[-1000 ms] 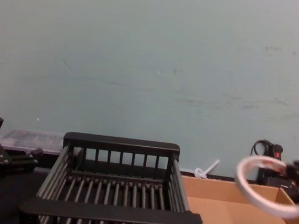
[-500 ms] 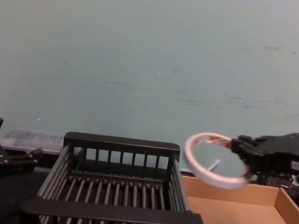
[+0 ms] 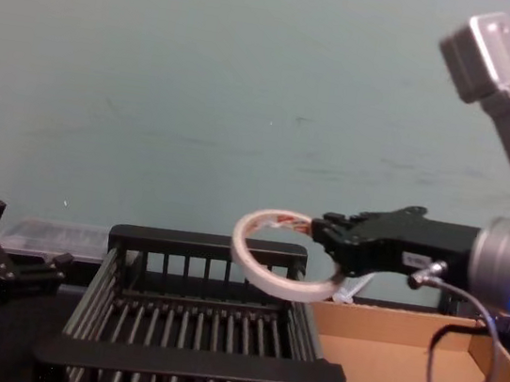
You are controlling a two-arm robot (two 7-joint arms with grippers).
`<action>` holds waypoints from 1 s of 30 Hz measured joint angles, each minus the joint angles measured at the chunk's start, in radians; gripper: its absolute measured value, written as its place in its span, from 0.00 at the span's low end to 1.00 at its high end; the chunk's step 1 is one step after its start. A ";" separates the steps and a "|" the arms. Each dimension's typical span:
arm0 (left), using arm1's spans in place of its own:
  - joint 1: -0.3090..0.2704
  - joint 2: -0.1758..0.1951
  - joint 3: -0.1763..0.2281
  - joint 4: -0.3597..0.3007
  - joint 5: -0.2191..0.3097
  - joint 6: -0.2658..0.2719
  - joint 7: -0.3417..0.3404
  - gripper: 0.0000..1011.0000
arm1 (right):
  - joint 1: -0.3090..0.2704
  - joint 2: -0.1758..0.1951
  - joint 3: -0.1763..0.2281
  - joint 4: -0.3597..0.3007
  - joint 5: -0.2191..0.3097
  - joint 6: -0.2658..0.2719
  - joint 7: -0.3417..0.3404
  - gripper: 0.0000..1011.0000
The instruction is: Pick up the white tape and place it into the black box , Pick up the silver tape and place it into the brown box.
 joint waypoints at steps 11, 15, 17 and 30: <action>0.000 0.000 0.000 0.000 0.000 0.000 0.000 0.99 | 0.013 -0.012 -0.007 0.017 -0.006 -0.005 -0.004 0.09; 0.000 0.000 0.000 0.000 0.000 0.000 0.000 0.99 | 0.011 -0.010 -0.006 0.015 -0.006 -0.004 -0.004 0.09; 0.000 0.000 0.000 0.000 0.000 0.000 0.000 0.99 | 0.011 -0.010 -0.006 0.014 -0.006 -0.004 -0.004 0.10; 0.000 0.000 0.000 0.000 0.000 0.000 0.000 0.99 | 0.009 -0.008 -0.004 0.011 -0.004 -0.003 -0.003 0.48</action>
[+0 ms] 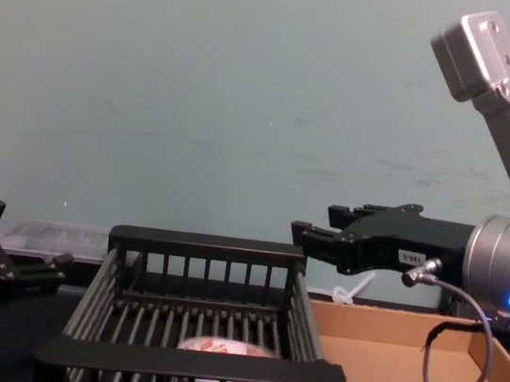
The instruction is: Pick up the white tape and place it into the black box , Pick up the silver tape and place it into the brown box.
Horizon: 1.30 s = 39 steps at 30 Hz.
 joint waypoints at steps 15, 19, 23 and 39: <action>0.000 0.000 0.000 0.000 0.000 0.000 0.000 0.99 | -0.001 0.001 0.000 -0.001 0.001 0.001 0.000 0.91; 0.000 0.000 0.000 0.000 0.000 0.000 0.000 0.99 | -0.001 0.001 0.000 -0.001 0.001 0.001 0.000 0.99; 0.000 0.000 0.000 0.000 0.000 0.000 0.000 0.99 | -0.005 0.005 0.002 -0.005 0.004 0.001 0.002 0.99; 0.000 0.000 0.000 0.000 0.000 0.000 0.000 0.99 | -0.142 0.145 0.069 -0.224 0.050 0.061 0.029 0.99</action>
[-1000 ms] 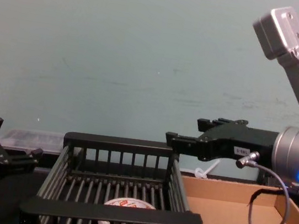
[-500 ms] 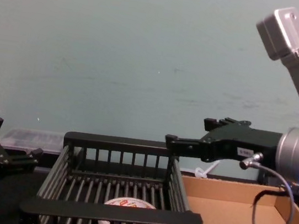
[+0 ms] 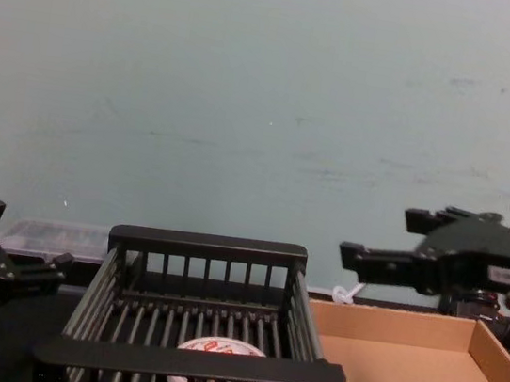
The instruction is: Pick up the white tape and place it into the black box , Pick up the silver tape and place it into the brown box.
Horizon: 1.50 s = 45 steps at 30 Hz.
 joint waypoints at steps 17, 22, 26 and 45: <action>0.000 0.000 0.000 0.000 0.000 0.000 0.000 0.99 | -0.234 0.138 0.050 -0.179 0.092 0.073 0.009 0.99; 0.000 0.000 0.000 0.000 0.000 0.000 0.000 0.99 | -0.272 0.169 0.039 -0.194 0.106 0.086 0.020 0.99; 0.000 0.000 0.000 0.000 0.000 0.000 0.000 0.99 | -0.287 0.190 0.024 -0.201 0.114 0.096 0.034 0.99; 0.000 0.000 0.000 0.000 0.000 0.000 0.000 0.99 | -0.291 0.229 -0.041 -0.175 0.145 0.116 0.062 0.99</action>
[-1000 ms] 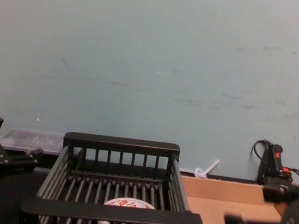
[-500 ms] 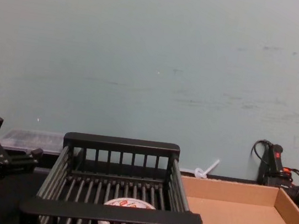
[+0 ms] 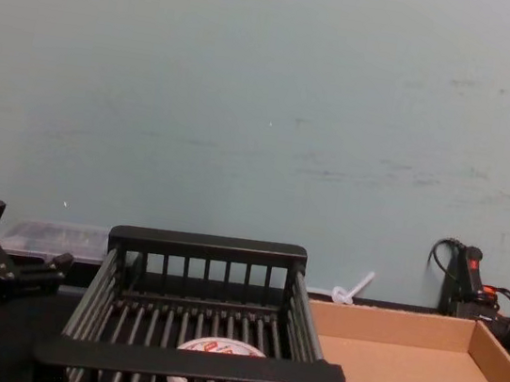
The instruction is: Pick up the white tape and place it into the black box , Pick up the silver tape and place it into the brown box.
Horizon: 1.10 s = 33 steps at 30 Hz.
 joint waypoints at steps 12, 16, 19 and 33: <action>0.000 0.000 0.000 0.000 0.000 0.000 0.000 0.99 | 0.024 -0.011 -0.033 0.034 0.001 0.008 -0.005 0.99; 0.000 0.000 0.000 0.000 0.000 0.000 0.000 0.99 | 0.031 -0.017 -0.040 0.044 0.000 0.012 -0.010 0.99; 0.000 0.000 0.000 0.000 0.000 0.000 0.000 0.99 | 0.037 -0.023 -0.045 0.052 -0.003 0.013 -0.014 0.99; 0.000 0.000 0.000 0.000 0.000 0.000 0.000 0.99 | 0.057 -0.042 -0.060 0.080 -0.015 0.021 -0.020 0.99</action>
